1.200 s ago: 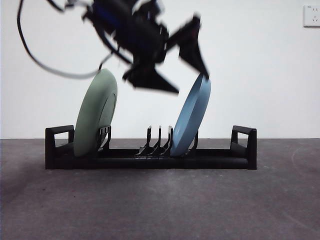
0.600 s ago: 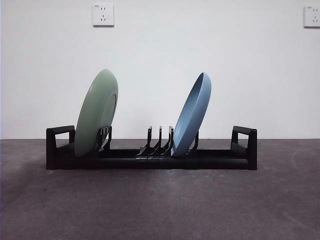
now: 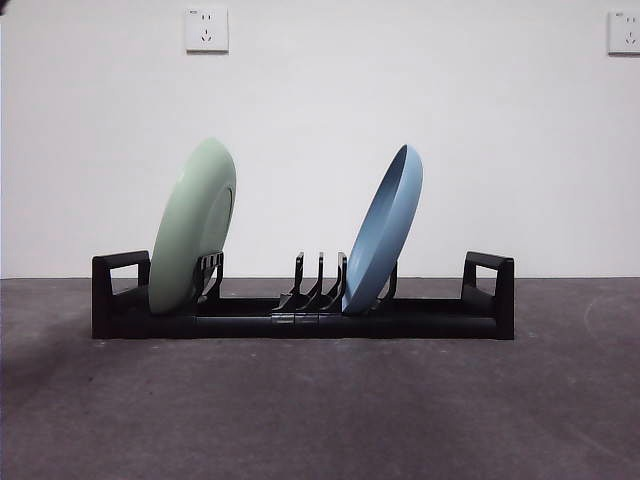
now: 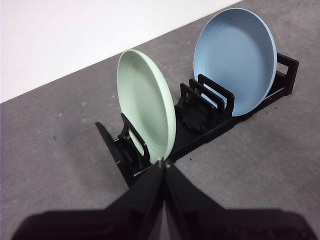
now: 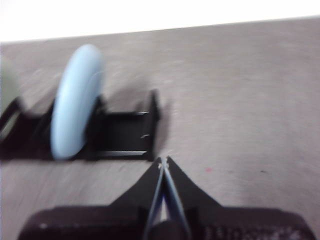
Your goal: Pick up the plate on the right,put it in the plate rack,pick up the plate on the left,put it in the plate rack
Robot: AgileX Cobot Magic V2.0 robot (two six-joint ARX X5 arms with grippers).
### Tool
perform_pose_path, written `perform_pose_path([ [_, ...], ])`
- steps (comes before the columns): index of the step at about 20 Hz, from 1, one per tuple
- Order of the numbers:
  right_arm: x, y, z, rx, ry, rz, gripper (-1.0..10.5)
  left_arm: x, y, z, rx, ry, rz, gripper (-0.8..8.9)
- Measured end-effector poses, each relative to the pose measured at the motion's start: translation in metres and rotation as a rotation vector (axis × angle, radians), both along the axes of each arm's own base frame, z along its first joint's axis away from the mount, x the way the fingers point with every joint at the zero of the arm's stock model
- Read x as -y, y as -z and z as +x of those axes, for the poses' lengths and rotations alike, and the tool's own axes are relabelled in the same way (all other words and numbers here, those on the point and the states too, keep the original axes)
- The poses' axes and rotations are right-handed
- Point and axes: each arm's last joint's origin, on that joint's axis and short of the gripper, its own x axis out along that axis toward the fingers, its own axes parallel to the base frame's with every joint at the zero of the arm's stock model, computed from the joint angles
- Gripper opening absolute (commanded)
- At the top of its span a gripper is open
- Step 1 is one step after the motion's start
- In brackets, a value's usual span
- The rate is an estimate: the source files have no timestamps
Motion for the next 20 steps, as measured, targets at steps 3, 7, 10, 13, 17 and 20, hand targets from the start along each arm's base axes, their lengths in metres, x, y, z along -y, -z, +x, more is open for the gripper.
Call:
perform_pose_path([
  [3,0.0,0.001,0.003,-0.024,0.065,0.11,0.0,-0.004,-0.006,-0.006,0.033,-0.002,-0.027,-0.04],
  [7,0.0,0.001,0.003,-0.03,0.084,0.152,0.0,-0.001,-0.004,-0.001,0.006,-0.002,-0.011,-0.04],
  [10,0.0,0.001,0.003,-0.031,0.086,0.158,0.0,0.001,-0.002,0.002,-0.008,-0.002,-0.002,-0.04],
  [13,0.0,0.001,0.003,-0.031,0.086,0.158,0.0,0.003,-0.001,0.004,-0.022,-0.002,0.006,-0.04],
  [17,0.0,0.001,0.003,-0.03,0.087,0.158,0.0,-0.007,0.0,-0.002,-0.009,-0.023,-0.015,-0.03],
  [20,0.0,0.001,0.003,-0.031,0.086,0.158,0.0,-0.02,0.004,-0.005,0.155,-0.086,-0.11,-0.03],
])
